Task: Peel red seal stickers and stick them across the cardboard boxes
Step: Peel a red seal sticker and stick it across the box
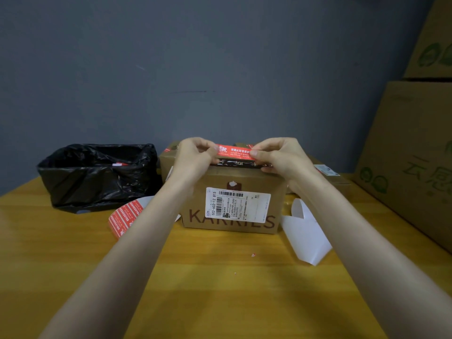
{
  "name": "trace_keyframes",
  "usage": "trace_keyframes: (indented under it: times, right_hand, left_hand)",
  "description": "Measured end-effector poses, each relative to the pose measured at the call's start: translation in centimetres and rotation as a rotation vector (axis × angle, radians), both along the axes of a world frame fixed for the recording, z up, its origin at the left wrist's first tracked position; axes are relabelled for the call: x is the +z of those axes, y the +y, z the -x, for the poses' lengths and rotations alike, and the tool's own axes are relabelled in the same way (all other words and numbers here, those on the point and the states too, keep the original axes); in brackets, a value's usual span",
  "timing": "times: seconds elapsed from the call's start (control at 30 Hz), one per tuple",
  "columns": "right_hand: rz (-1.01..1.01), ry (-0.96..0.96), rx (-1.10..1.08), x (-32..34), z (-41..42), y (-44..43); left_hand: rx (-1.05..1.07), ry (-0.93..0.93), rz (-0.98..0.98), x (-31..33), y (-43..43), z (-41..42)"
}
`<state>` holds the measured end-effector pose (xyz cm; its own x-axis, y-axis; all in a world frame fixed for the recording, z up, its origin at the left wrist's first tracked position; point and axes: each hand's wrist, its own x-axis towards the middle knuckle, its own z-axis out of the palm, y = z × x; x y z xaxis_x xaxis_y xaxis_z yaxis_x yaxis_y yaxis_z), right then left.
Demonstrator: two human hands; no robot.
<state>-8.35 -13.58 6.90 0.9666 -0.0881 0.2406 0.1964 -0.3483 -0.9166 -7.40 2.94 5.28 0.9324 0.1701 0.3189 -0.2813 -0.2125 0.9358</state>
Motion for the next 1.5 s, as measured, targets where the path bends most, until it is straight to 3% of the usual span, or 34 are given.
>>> trace_keyframes:
  times: [0.5,0.93,1.5]
  right_hand:
    - [0.038,0.002,-0.118,0.1,-3.0,-0.1]
    - [0.034,0.081,-0.075,-0.2,-4.4,-0.8]
    - [0.457,0.193,-0.115,0.4,-5.3,0.2]
  left_hand:
    - [0.109,-0.047,-0.292,1.2,-0.3,-2.4]
    - [0.02,0.103,-0.218,0.9,0.0,-3.6]
    - [0.048,0.185,-0.567,1.5,-0.3,-4.1]
